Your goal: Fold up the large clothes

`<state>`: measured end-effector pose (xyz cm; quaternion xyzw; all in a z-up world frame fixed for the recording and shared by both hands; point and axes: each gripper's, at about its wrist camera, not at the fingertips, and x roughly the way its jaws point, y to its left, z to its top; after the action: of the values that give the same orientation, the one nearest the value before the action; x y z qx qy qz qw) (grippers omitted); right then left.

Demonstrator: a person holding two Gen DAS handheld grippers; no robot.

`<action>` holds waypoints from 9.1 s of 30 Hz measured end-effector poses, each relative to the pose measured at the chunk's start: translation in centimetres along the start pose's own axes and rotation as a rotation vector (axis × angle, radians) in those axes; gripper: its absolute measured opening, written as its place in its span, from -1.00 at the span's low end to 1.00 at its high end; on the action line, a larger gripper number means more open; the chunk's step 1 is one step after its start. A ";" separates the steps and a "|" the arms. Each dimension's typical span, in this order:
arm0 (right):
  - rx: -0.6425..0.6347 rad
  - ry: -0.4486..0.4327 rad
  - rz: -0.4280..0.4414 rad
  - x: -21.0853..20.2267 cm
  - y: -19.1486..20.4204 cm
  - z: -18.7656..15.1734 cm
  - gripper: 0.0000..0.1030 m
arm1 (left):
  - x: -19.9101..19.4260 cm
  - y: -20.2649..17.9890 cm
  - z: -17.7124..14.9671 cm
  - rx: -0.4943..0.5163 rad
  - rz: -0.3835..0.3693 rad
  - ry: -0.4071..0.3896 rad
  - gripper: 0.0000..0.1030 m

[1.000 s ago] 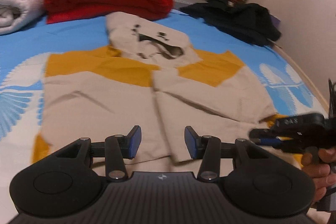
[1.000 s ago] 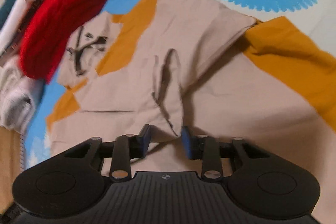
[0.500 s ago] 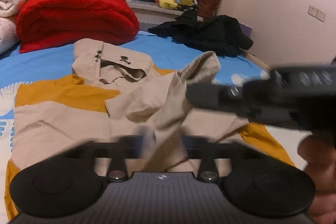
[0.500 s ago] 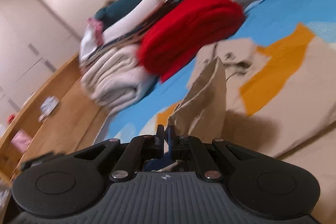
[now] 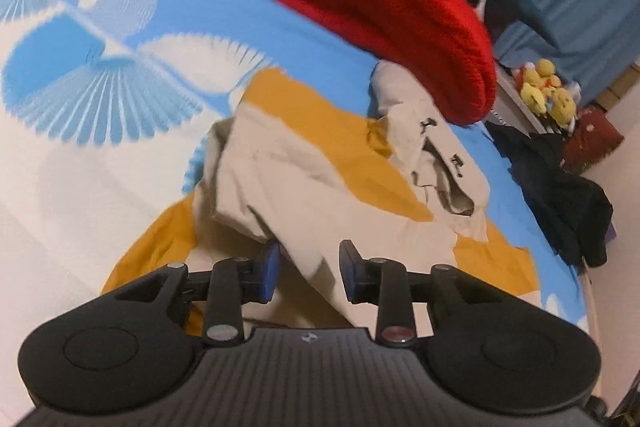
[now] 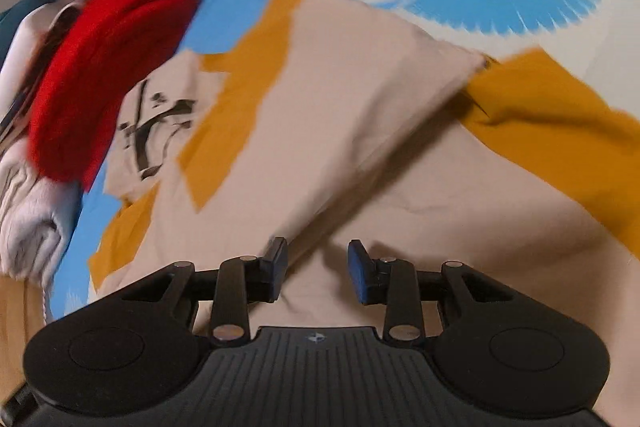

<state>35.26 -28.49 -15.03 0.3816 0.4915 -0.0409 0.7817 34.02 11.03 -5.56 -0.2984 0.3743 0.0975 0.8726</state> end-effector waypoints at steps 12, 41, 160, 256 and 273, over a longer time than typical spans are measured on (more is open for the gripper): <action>-0.106 -0.044 -0.121 0.7 0.6 1.0 -0.68 | -0.1 2.3 1.3 0.022 0.083 0.008 -0.69; -0.056 -0.074 -0.187 1.6 -1.8 4.4 -0.28 | 2.0 4.4 1.3 0.017 0.194 0.109 -0.47; -0.396 -0.013 0.123 -3.6 5.6 2.0 -0.56 | 5.0 -8.3 -2.4 0.438 -0.064 0.012 0.21; -0.305 -0.256 -0.282 -25.6 -20.8 -13.6 -0.28 | -19.7 13.9 -17.6 0.241 0.113 0.087 -0.23; -0.214 -0.168 -0.296 -23.7 -23.4 -11.7 -0.18 | -18.3 16.7 -17.9 0.086 0.179 0.193 0.15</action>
<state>4.17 -44.92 -11.71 0.2152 0.4766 -0.1346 0.8417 3.97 14.77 -9.75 -0.2342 0.4853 0.1297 0.8324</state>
